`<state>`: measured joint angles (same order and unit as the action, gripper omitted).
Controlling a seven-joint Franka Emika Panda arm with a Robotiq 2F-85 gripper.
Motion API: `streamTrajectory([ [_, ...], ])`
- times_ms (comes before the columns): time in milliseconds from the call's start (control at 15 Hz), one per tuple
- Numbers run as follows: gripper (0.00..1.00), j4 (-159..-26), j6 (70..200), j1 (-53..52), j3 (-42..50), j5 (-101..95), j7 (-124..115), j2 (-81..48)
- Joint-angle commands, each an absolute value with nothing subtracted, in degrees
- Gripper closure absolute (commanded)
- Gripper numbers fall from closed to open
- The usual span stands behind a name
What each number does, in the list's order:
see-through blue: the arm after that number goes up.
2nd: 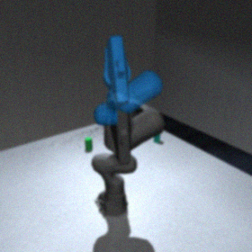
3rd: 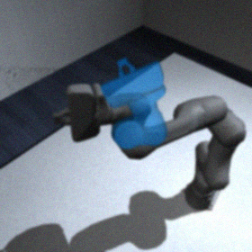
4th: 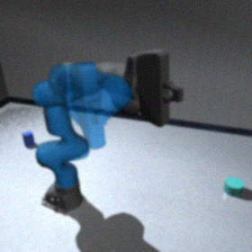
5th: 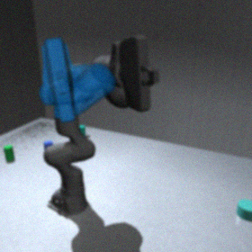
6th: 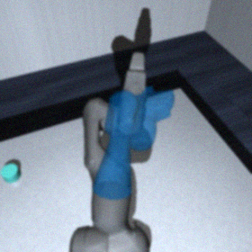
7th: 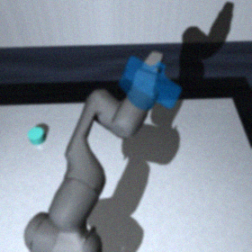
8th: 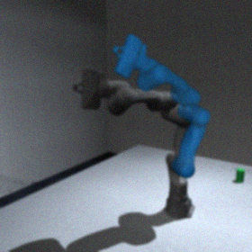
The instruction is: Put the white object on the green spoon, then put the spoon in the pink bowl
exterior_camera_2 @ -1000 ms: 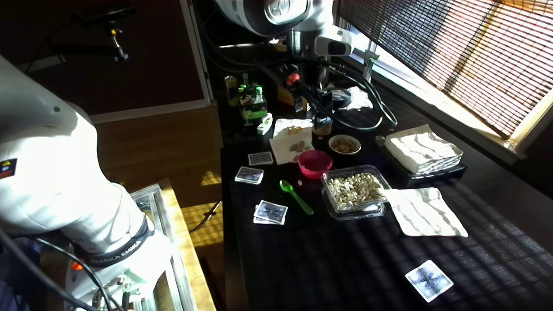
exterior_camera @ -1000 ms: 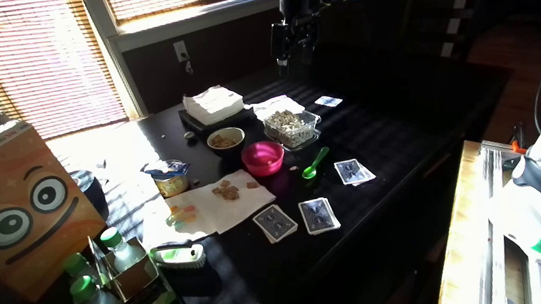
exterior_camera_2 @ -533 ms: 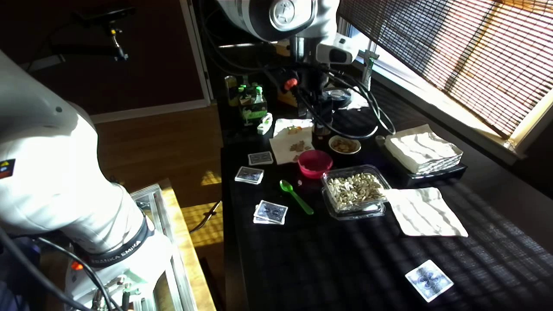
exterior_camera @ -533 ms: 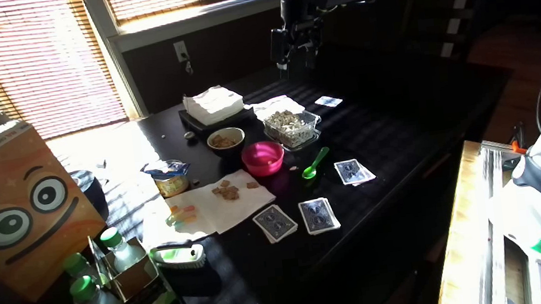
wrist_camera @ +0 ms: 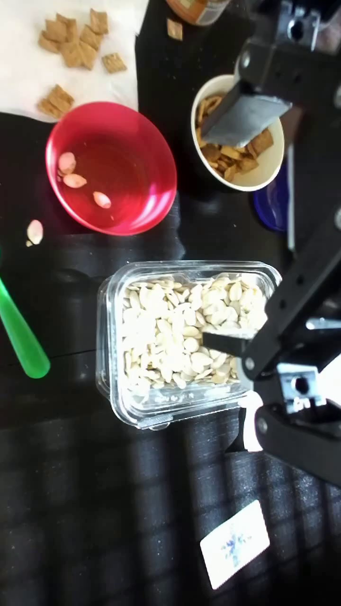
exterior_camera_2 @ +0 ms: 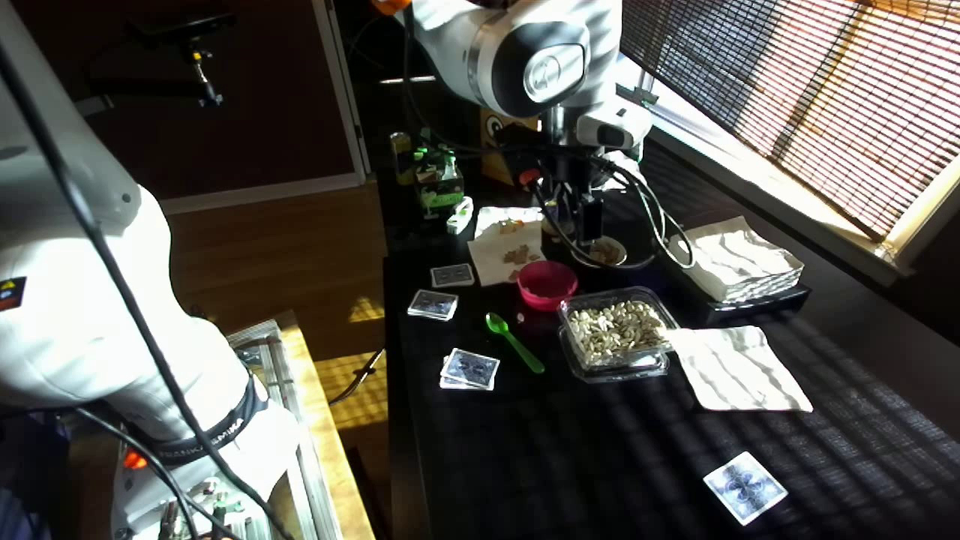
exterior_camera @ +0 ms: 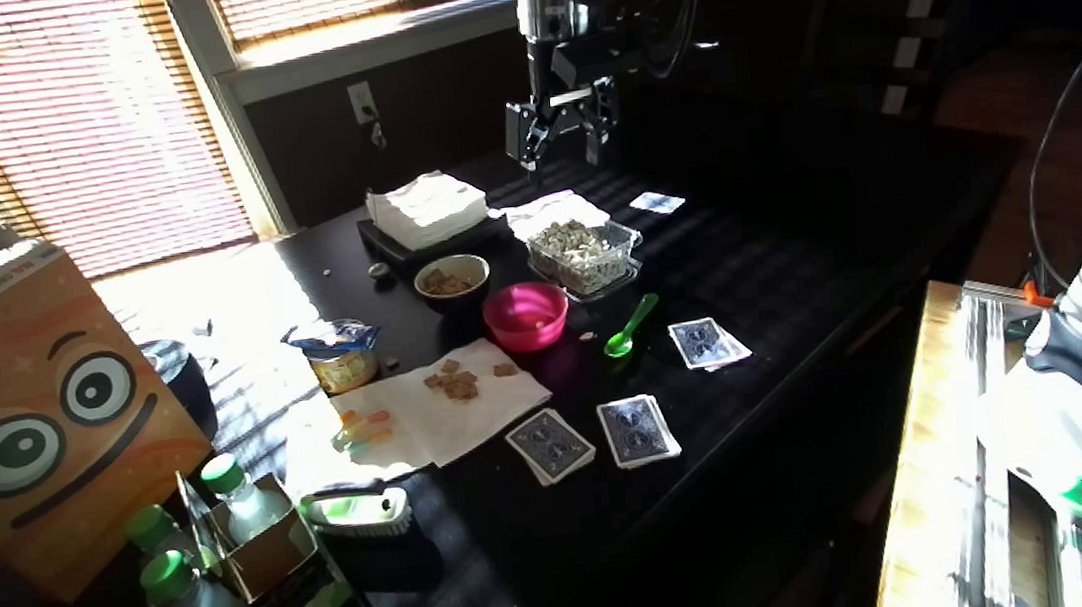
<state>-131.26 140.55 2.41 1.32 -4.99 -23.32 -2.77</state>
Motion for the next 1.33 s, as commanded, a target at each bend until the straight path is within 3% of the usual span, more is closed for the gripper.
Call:
streamTrajectory([
  [0,0.00,-127.77,146.14,2.10,3.46,-10.22,-28.91,-9.69],
  [600,0.00,-121.72,150.95,1.25,8.43,-6.44,-27.61,-21.92],
  [1267,0.00,-121.94,150.36,-0.89,11.59,-3.44,-36.15,-23.97],
])
